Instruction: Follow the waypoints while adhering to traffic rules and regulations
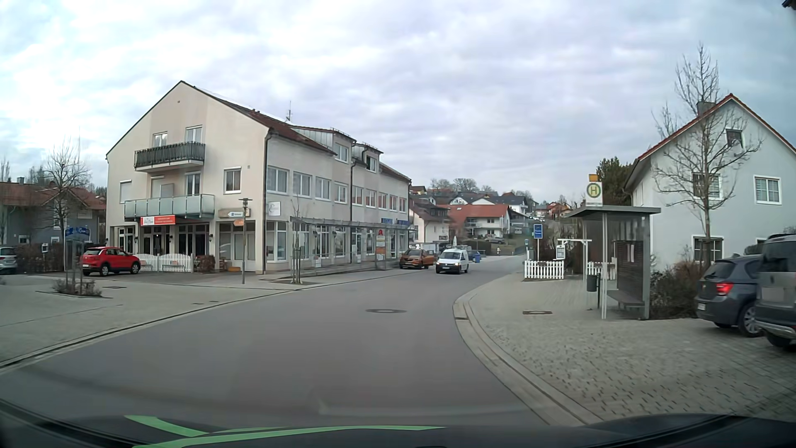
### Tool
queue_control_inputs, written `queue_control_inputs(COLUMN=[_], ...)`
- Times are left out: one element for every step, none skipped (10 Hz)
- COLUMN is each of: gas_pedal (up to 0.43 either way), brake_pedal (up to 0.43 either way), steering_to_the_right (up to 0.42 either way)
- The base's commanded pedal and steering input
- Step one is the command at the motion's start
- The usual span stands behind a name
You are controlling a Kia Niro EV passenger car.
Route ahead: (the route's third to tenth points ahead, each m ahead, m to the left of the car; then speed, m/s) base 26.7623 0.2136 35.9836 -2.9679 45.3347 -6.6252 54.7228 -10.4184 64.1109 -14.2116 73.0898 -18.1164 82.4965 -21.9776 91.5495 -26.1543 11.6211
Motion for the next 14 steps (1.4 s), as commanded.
queue_control_inputs(gas_pedal=[0.039, 0.039, 0.039, 0.039, 0.039, 0.039, 0.047, 0.047, 0.047, 0.047, 0.047, 0.047, 0.047, 0.047], brake_pedal=[0.000, 0.000, 0.000, 0.000, 0.000, 0.000, 0.000, 0.000, 0.000, 0.000, 0.000, 0.000, 0.000, 0.000], steering_to_the_right=[0.005, 0.015, 0.025, 0.031, 0.036, 0.038, 0.040, 0.047, 0.052, 0.054, 0.054, 0.054, 0.054, 0.054])
